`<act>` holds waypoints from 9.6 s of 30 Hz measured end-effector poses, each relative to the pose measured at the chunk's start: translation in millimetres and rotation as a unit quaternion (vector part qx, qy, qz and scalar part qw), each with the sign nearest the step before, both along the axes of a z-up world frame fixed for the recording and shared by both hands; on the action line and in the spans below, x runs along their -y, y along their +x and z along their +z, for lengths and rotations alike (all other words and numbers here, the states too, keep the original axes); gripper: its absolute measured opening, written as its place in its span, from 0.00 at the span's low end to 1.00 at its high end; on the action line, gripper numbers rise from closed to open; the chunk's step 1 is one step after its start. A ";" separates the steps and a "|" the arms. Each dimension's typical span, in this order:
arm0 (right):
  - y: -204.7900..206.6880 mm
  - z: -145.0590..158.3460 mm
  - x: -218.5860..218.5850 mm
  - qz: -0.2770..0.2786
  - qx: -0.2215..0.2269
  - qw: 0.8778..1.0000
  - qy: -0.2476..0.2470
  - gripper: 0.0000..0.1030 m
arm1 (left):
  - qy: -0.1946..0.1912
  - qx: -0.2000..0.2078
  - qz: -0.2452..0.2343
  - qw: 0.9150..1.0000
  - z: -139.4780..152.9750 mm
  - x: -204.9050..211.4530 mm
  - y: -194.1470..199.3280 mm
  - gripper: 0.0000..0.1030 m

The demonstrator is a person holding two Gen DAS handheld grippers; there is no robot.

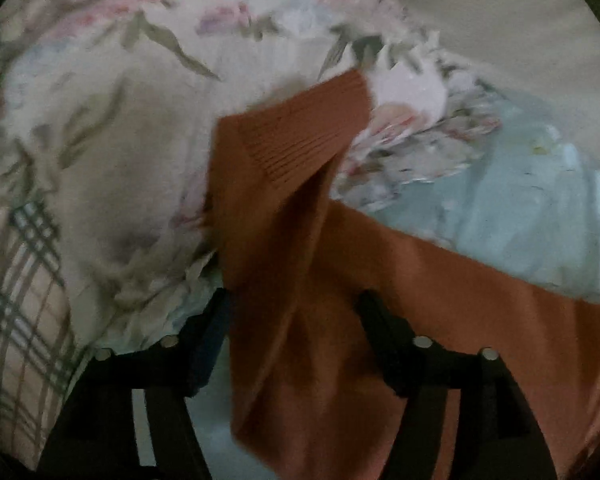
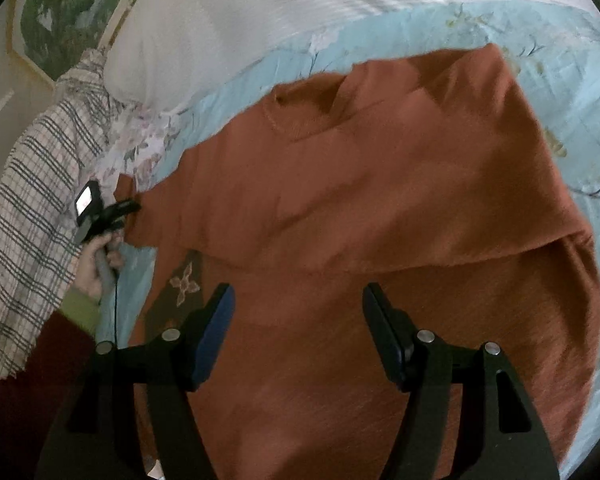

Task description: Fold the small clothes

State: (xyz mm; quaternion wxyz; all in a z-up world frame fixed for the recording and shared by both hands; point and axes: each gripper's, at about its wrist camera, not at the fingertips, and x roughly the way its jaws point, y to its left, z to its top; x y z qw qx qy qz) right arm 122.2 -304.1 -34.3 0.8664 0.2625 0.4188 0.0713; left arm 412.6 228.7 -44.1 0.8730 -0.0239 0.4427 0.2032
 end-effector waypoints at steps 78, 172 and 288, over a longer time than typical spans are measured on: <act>23.2 -2.1 72.0 -0.154 0.026 0.988 0.015 0.15 | -0.199 0.061 -0.170 0.963 -35.2 165.1 -166.3 0.45; -210.9 42.8 73.6 -0.006 0.181 0.979 0.096 0.07 | -0.376 0.120 -0.343 0.852 36.9 113.8 -365.4 0.06; -74.3 11.6 54.7 -0.070 0.062 0.995 0.044 0.74 | -0.344 0.126 -0.212 0.906 11.6 233.9 -207.5 0.06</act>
